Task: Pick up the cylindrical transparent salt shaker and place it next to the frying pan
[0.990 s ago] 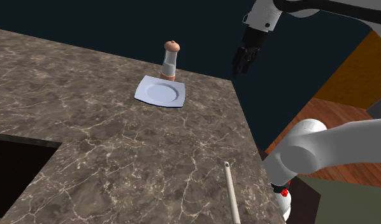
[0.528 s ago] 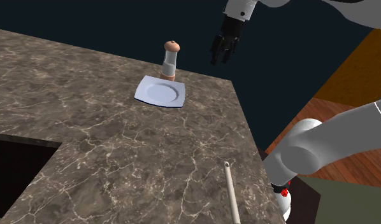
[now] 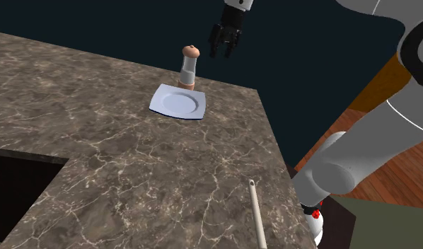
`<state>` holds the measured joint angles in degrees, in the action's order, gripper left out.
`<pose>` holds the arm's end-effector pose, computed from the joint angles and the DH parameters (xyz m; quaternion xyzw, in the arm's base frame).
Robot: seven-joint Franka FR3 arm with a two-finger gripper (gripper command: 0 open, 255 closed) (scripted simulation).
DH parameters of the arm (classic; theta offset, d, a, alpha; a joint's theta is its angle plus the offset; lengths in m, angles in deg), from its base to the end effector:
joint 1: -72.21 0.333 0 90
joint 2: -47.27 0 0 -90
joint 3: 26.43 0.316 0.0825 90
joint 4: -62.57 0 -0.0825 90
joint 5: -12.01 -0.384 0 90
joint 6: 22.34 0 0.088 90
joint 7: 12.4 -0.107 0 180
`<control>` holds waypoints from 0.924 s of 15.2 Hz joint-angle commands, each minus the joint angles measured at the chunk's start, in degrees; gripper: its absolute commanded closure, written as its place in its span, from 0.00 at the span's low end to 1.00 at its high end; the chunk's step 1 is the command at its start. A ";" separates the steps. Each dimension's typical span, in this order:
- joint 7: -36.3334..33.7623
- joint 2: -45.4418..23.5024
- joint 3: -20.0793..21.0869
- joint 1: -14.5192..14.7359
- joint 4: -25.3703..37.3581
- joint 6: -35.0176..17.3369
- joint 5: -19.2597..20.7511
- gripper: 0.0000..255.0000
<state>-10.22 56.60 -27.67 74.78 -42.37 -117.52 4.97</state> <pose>0.5073 0.0231 0.5959 -0.9977 -0.0249 0.0033 0.0629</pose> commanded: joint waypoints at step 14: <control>-1.20 -17.20 0.80 0.95 16.48 -2.46 -2.28 0.00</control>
<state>-11.50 39.20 -26.91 75.67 -24.81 -119.07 2.70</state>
